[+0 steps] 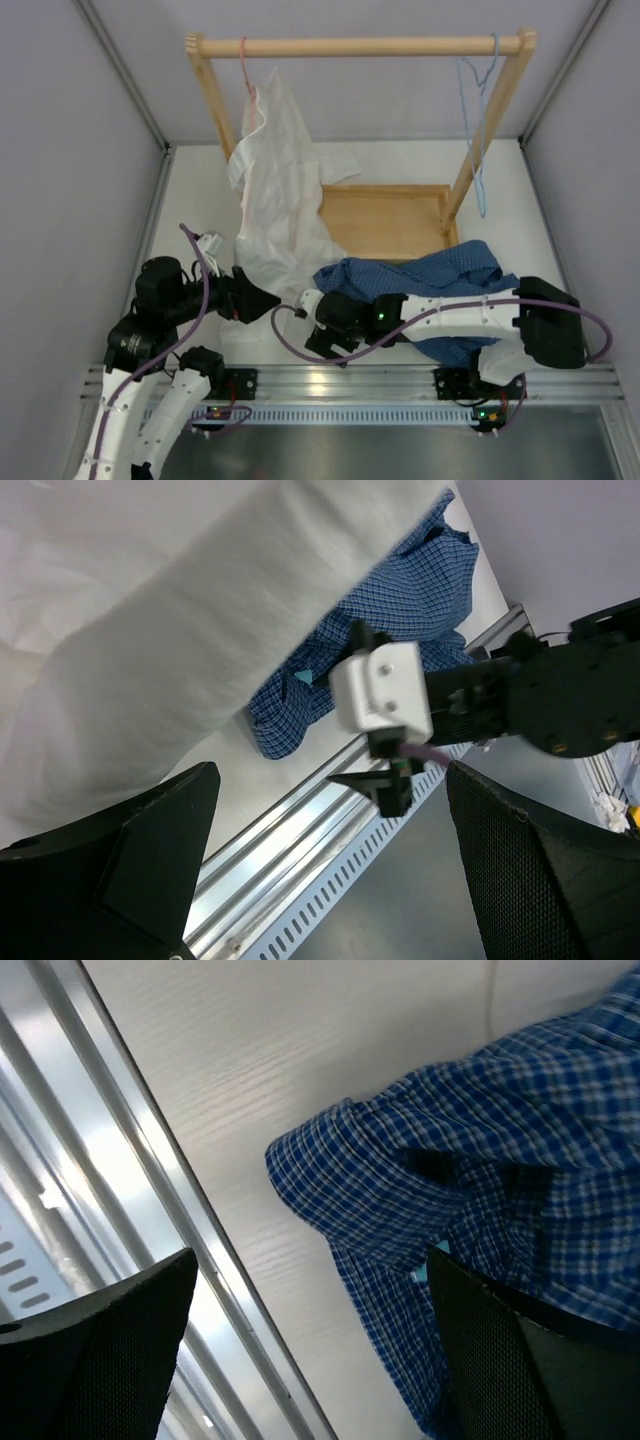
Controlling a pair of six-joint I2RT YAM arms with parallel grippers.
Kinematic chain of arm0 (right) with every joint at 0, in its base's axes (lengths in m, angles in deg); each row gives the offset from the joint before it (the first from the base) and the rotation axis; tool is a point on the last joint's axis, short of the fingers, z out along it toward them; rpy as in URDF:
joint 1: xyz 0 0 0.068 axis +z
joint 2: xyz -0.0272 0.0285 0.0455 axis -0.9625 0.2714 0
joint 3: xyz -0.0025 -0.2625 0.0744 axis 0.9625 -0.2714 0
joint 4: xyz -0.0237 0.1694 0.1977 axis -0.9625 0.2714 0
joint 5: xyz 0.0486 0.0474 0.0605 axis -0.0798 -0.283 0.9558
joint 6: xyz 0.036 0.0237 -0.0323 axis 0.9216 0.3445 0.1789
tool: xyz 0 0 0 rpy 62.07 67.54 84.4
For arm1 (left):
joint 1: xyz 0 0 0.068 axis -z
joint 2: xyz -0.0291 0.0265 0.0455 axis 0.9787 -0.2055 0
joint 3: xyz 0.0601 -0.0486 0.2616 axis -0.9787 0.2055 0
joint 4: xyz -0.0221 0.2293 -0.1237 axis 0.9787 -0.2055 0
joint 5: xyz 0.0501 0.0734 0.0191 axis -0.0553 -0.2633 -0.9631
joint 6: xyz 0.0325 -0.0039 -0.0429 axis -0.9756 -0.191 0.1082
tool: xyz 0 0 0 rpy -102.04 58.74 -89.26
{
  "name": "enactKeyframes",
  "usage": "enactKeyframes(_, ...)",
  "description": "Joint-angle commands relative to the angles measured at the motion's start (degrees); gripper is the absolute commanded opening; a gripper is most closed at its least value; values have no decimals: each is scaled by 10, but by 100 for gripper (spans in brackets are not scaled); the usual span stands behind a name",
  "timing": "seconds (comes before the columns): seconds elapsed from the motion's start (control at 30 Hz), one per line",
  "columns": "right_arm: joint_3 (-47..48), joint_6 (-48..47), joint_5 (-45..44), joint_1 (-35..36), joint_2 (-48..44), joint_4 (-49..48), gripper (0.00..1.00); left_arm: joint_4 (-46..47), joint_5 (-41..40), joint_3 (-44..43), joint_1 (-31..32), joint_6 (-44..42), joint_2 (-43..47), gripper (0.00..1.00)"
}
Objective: Place the shirt on the hanger
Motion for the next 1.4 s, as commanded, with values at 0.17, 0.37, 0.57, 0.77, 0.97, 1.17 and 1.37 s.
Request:
enactKeyframes(0.17,72,-22,-131,14,145,-96,85,18,18,-15,-2,12,52,98)
enactKeyframes(0.37,68,-14,-157,12,140,-149,29,18,28,-1,-2,9,72,98)
enactKeyframes(0.57,65,11,-180,11,39,-116,0,30,18,31,-3,28,80,98)
enactKeyframes(0.77,77,73,-227,2,-120,-56,0,84,22,93,-11,90,124,98)
enactKeyframes(0.97,182,75,-216,-4,-213,2,0,140,33,131,-21,139,167,98)
enactKeyframes(1.17,273,51,-246,-8,-179,49,0,237,43,89,-32,230,172,98)
enactKeyframes(1.37,364,122,-327,-8,-158,50,0,258,65,-5,-121,263,149,98)
